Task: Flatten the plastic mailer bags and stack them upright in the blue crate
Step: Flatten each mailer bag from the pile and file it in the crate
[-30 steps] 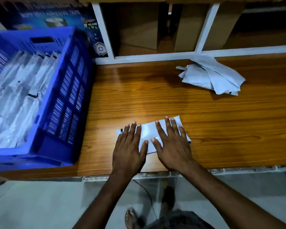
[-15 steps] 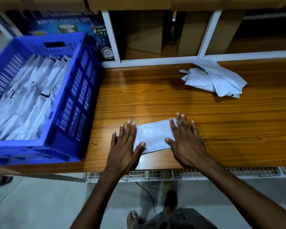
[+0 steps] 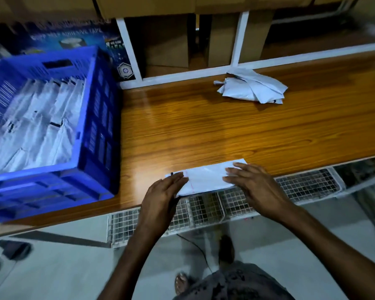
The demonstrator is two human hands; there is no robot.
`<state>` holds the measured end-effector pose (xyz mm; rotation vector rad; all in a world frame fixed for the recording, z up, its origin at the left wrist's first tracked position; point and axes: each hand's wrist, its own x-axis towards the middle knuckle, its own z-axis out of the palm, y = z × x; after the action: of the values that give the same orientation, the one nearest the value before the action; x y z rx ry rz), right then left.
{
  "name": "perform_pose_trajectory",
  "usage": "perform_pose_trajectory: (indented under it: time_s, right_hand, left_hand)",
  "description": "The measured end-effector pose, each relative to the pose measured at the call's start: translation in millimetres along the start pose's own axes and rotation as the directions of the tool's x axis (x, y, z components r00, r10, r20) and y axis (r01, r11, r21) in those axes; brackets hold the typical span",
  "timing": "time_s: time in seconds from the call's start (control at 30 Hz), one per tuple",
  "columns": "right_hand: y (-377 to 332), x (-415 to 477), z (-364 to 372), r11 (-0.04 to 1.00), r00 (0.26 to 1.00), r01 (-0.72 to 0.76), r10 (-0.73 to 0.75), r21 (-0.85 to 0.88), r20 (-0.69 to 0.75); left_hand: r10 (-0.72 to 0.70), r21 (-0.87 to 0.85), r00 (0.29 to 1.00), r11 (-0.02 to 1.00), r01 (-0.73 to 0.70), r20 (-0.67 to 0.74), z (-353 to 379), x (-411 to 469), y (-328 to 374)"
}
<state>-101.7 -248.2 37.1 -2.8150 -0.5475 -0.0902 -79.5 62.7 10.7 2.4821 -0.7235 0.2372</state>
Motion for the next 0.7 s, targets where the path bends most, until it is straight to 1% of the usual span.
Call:
perform_pose_trajectory:
  time_s: [0.03,0.07,0.13,0.17,0.2,0.23,0.33,0.4,0.43,0.5,0.53,0.6,0.67,0.7]
  right_hand:
    - [-3,1,-10,1.0,0.998,-0.026,0.027,0.014,-0.062]
    - [-7,4,-24,0.996,0.99,-0.074,0.08,0.054,-0.118]
    - [-12,17,-50,0.97,0.962,-0.165,0.198,0.178,-0.186]
    - [-12,26,-61,0.96,0.956,-0.176,0.219,0.217,-0.195]
    - [-10,35,-67,0.961,0.958,-0.168,0.212,0.221,-0.192]
    - [-6,45,-70,0.965,0.966,-0.155,0.193,0.213,-0.173]
    - [8,71,-58,0.974,0.979,-0.161,0.178,0.16,-0.1]
    - [15,83,-41,0.982,0.978,-0.188,0.189,0.027,-0.092]
    - [14,88,-32,0.98,0.976,-0.195,0.191,-0.031,-0.103]
    - [4,94,-14,0.978,0.977,-0.201,0.196,-0.052,-0.083]
    - [-4,95,-2,0.981,0.982,-0.186,0.184,-0.06,-0.05]
    - [-20,98,25,0.983,0.986,-0.153,0.158,-0.098,0.05]
    - [-27,100,46,0.978,0.968,-0.168,0.187,-0.122,0.169]
    - [-24,100,52,0.975,0.961,-0.183,0.204,-0.127,0.186]
  left_hand:
    - [-0.053,-0.095,0.997,0.994,0.046,-0.064,-8,2,4]
    - [-0.151,-0.201,0.98,0.972,0.123,-0.131,-16,6,10]
    - [-0.387,-0.415,0.896,0.868,0.274,-0.218,-28,21,18]
    - [-0.465,-0.487,0.853,0.817,0.31,-0.236,-31,30,19]
    - [-0.502,-0.517,0.829,0.791,0.326,-0.246,-31,38,16]
    - [-0.513,-0.513,0.82,0.79,0.336,-0.252,-30,44,12]
    - [-0.514,-0.395,0.83,0.824,0.406,-0.217,-14,57,-1]
    - [-0.527,-0.307,0.825,0.835,0.457,-0.205,-2,59,-4]
    - [-0.505,-0.256,0.835,0.855,0.45,-0.218,4,60,-5]
    - [-0.398,-0.115,0.883,0.917,0.381,-0.25,15,62,-6]
    - [-0.348,-0.034,0.911,0.936,0.349,-0.22,21,65,-6]
    - [-0.285,0.129,0.957,0.948,0.291,-0.062,33,78,-5]
    - [-0.273,0.221,0.958,0.943,0.249,0.085,44,87,-7]
    - [-0.278,0.232,0.952,0.942,0.244,0.126,48,89,-11]
